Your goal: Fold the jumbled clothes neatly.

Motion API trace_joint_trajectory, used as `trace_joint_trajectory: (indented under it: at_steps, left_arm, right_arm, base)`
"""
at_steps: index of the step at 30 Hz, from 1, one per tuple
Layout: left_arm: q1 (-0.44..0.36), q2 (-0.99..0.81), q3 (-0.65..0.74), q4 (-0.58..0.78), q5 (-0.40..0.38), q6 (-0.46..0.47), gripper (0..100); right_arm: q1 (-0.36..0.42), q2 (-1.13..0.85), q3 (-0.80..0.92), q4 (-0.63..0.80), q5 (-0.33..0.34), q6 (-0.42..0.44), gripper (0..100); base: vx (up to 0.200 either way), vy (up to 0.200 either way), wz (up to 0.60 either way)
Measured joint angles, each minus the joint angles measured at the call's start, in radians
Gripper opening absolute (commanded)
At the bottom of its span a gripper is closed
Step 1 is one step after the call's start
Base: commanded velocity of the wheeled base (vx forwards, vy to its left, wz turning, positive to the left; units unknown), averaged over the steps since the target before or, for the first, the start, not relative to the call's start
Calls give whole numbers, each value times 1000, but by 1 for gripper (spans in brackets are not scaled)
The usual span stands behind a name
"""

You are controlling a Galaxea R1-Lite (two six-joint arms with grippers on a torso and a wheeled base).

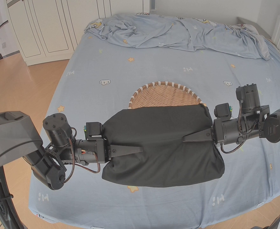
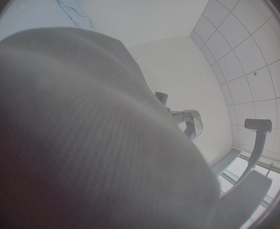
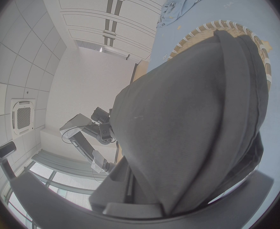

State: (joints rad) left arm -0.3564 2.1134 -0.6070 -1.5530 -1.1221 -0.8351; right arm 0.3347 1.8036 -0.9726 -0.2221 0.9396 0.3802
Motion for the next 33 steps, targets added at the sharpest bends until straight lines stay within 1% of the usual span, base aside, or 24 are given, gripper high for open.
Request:
trace_joint_trajectory:
  at_steps: [6,10,19,25,31,33]
  left_arm:
    - [23,7,-60,0,0,-13,0]
    - [30,19,-134,1,-1,-78,0]
    - [27,85,-397,2,-5,-228,0]
    - [11,163,-574,3,-7,-286,0]
    - [-11,246,-715,29,-16,-316,0]
    - [-18,284,-781,33,-29,-349,0]
  right_arm:
    - [-11,6,-31,0,-8,1,0]
    - [-34,19,-77,0,-8,16,0]
    - [-92,77,-206,1,-14,83,0]
    - [-134,113,-294,6,-27,146,0]
    - [-157,149,-336,10,-68,165,0]
    - [-160,165,-347,9,-96,167,0]
  base:
    - [0,0,0]
    - [0,0,0]
    - [0,0,0]
    - [0,0,0]
    - [0,0,0]
    - [0,0,0]
